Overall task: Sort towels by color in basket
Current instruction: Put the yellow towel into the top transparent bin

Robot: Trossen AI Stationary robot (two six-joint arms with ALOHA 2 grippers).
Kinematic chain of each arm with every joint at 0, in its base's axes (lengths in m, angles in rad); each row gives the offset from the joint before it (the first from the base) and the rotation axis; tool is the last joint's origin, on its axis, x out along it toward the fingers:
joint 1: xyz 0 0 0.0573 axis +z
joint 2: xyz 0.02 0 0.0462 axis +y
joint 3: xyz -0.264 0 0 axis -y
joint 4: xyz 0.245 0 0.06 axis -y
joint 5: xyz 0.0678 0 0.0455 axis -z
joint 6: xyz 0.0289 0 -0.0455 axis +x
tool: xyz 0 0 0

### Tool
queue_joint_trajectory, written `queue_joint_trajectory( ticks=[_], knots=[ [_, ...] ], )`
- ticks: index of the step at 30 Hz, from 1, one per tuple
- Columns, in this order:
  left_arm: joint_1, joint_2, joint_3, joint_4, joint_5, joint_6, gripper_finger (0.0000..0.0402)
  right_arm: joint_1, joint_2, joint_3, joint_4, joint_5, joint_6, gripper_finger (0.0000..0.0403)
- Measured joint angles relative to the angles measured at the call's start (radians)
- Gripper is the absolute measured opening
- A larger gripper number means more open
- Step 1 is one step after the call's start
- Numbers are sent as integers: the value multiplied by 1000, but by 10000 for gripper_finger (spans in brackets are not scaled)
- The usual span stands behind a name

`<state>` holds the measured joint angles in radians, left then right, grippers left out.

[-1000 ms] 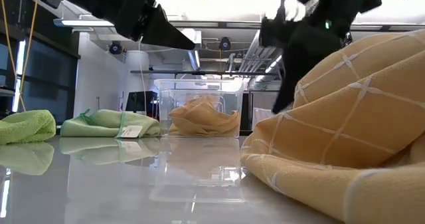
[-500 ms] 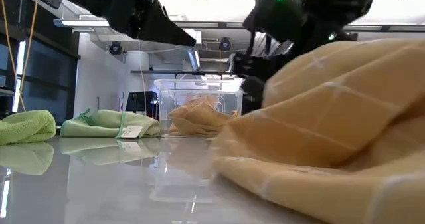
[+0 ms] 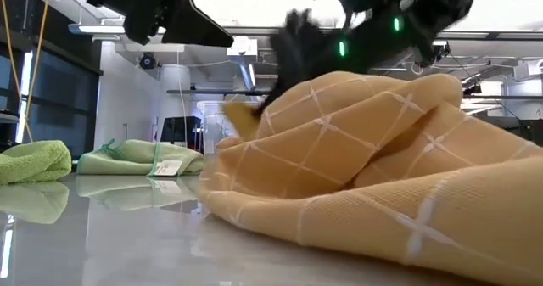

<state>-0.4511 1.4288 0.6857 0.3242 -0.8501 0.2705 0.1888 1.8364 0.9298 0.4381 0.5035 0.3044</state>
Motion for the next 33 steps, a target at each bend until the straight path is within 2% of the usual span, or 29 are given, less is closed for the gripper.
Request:
queue_joint_trajectory(
  ticks=[3,5,10,13,17,22,29,33],
  knots=[
    [-19,0,0,-9,-19,-4,78,4,-87,2,51,-5,-97,8],
    [-32,0,0,-11,-31,-4,78,13,-141,-10,64,38,-60,10],
    [-56,0,0,-9,-24,-33,78,60,-274,-205,214,149,-33,4],
    [-43,1,0,6,32,-41,78,72,-300,-343,268,184,95,6],
    [13,33,1,71,214,-29,78,71,-306,-434,313,184,251,4],
    [111,167,2,286,396,50,78,44,-305,-437,269,109,278,5],
    [208,378,62,638,499,124,81,-19,-306,-392,25,-25,313,28],
    [250,442,131,636,613,101,105,-78,-319,-362,-76,-195,305,74]
  ],
)
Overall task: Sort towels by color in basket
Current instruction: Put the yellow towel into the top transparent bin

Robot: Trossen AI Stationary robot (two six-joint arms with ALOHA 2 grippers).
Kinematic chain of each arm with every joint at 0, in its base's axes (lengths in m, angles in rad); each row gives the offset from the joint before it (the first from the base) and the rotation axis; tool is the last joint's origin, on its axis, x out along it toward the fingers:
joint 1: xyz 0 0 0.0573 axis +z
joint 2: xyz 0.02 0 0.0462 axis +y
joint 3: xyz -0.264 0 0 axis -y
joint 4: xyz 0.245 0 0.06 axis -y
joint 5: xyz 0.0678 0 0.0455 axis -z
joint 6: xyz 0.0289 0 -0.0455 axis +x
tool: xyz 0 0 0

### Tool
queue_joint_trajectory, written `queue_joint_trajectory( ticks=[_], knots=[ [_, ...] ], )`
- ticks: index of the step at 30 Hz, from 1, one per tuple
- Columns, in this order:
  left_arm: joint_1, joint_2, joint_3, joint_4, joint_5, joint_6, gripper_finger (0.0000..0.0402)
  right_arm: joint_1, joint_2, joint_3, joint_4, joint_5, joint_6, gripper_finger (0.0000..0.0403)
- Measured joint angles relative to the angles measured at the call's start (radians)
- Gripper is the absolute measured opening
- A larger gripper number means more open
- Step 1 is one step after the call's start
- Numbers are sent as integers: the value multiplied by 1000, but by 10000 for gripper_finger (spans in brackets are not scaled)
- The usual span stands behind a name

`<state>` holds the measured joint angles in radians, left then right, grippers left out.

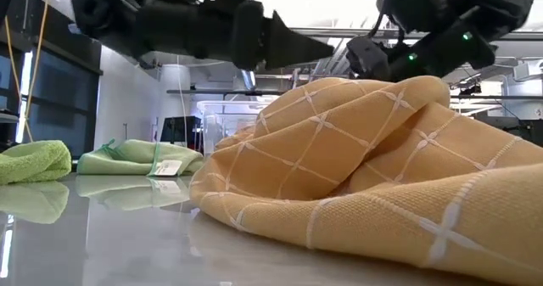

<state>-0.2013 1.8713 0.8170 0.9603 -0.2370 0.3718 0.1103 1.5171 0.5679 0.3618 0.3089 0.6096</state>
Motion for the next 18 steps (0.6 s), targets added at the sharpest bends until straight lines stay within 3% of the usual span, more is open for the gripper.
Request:
queue_joint_trajectory(
  ticks=[3,6,11,14,18],
  knots=[
    [25,26,54,-47,25,-26,136,-29,-43,28,-87,-81,-51,117],
    [51,40,89,-115,19,-82,170,-43,-122,59,-218,-87,-72,145],
    [102,62,126,-192,15,-193,222,-15,-302,90,-479,108,-67,153],
    [141,80,140,-243,21,-225,243,32,-403,90,-539,212,-57,153],
    [222,126,196,-315,111,-275,260,112,-470,87,-558,292,-43,154]
  ],
)
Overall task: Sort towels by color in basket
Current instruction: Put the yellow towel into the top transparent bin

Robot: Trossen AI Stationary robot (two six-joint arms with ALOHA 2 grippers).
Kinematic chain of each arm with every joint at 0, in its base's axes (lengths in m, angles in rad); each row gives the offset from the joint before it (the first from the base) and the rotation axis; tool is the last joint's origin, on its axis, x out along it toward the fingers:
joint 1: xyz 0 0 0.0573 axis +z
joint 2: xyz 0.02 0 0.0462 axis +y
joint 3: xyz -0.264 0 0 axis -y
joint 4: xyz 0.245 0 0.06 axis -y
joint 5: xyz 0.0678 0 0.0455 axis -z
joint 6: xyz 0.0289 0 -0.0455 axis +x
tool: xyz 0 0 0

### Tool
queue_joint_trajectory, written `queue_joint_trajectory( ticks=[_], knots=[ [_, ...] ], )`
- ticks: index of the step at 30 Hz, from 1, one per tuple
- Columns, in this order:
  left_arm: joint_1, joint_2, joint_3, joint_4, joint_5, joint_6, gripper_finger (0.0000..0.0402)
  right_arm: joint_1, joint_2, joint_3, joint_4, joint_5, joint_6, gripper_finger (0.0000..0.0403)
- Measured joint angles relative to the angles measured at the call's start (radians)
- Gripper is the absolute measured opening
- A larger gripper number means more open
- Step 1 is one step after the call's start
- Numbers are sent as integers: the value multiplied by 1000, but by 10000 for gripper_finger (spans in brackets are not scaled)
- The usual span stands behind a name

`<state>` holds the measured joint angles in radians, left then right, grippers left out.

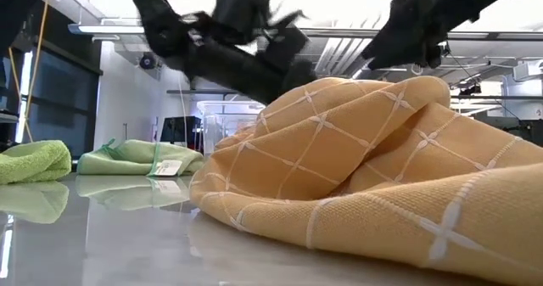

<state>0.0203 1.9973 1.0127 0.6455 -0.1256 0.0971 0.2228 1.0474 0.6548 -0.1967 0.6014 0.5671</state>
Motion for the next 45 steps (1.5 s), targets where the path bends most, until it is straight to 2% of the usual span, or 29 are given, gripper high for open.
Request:
queue_joint_trajectory(
  ticks=[3,7,13,17,22,24,28,31,35,38,41,45],
  knots=[
    [49,43,55,-136,69,-15,263,59,-2,0,17,27,5,154],
    [79,96,133,-381,82,40,264,131,23,-1,21,40,22,154],
    [75,121,183,-532,87,134,239,217,91,-2,29,81,64,154],
    [66,116,183,-609,78,130,179,271,155,-2,44,78,104,154],
    [48,91,182,-674,54,103,45,342,227,-2,32,78,188,154],
    [37,59,178,-730,39,102,14,365,248,-2,30,79,204,154],
    [5,-58,164,-861,-68,110,18,392,273,-2,31,84,219,154],
    [-19,-201,170,-890,-180,173,5,397,280,-2,31,108,214,154],
    [-8,-376,173,-888,-360,305,5,394,281,-2,19,157,211,154],
    [39,-478,172,-814,-451,436,3,393,281,-2,13,193,201,154],
    [131,-537,176,-706,-444,540,2,393,281,-2,13,220,185,154],
    [288,-543,174,-651,-293,559,1,393,281,-2,12,227,184,154]
  ],
)
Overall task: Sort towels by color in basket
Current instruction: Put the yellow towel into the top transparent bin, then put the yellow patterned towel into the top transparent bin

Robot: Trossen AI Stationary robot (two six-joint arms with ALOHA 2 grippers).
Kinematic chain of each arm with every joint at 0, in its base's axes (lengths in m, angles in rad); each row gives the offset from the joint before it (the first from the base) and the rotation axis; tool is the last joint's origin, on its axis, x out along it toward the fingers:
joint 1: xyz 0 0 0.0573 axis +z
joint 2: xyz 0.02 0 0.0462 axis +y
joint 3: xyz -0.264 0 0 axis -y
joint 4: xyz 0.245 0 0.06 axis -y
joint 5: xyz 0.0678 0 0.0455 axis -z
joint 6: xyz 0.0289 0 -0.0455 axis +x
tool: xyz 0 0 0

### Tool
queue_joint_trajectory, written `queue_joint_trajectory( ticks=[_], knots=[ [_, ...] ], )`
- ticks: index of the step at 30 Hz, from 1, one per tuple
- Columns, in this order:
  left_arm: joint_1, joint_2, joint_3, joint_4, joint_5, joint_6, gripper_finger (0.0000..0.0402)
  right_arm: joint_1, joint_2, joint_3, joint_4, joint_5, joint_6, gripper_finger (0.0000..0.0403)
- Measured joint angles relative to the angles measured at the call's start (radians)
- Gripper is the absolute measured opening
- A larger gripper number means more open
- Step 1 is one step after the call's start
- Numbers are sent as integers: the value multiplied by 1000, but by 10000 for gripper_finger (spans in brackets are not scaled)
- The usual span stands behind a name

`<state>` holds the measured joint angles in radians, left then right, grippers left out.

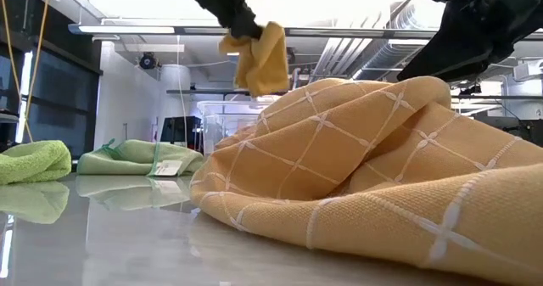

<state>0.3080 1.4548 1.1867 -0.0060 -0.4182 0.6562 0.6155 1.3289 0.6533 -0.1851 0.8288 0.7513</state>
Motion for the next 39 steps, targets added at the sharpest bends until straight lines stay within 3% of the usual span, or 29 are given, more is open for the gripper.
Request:
queue_joint_trajectory(
  ticks=[8,11,20,24,29,32,36,39],
  knots=[
    [215,116,-18,-19,342,-104,19,0,0,0,-3,0,2,154],
    [224,141,-18,-33,369,-131,46,0,0,0,-7,-1,3,154],
    [188,53,-15,-70,277,-215,146,0,0,0,-7,8,0,154],
    [145,-18,-15,-159,184,-308,159,0,0,0,-6,65,10,154],
    [43,-88,-66,-235,177,-374,155,-16,-1,0,-5,106,83,154],
    [-54,-119,-141,-197,169,-393,148,-54,-1,0,33,5,38,154],
    [-204,-141,-257,-73,147,-409,138,-126,0,0,222,-194,-155,154],
    [-322,-143,-313,-29,17,-392,132,-179,14,0,422,-351,-335,154]
  ],
)
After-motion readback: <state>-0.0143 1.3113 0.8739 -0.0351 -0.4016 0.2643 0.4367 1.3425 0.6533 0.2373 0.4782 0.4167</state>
